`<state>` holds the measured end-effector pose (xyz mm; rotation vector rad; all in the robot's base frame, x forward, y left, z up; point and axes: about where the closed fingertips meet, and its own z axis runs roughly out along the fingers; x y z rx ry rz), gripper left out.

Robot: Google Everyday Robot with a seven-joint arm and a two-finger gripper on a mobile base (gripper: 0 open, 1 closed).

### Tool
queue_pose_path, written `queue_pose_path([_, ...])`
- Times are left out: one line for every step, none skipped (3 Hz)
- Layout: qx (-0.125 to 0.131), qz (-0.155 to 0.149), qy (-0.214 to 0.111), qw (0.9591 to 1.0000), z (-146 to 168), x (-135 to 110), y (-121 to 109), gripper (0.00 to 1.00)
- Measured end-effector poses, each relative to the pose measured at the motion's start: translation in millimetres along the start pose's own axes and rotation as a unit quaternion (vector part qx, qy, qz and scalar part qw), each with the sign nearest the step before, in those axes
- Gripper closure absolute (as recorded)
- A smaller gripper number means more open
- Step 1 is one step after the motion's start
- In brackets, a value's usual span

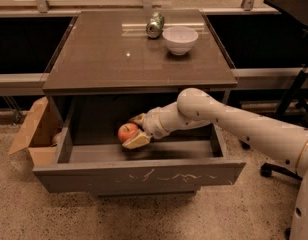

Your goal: Place apple into top drawer

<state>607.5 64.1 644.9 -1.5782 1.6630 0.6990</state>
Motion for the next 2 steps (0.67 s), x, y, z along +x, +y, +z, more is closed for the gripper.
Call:
queue_pose_path([0.015, -0.005, -0.015, 0.9998, -12, -5, -1, 0.00])
queue_pose_path([0.038, -0.009, -0.034, 0.9987, -34, -14, 3, 0.00])
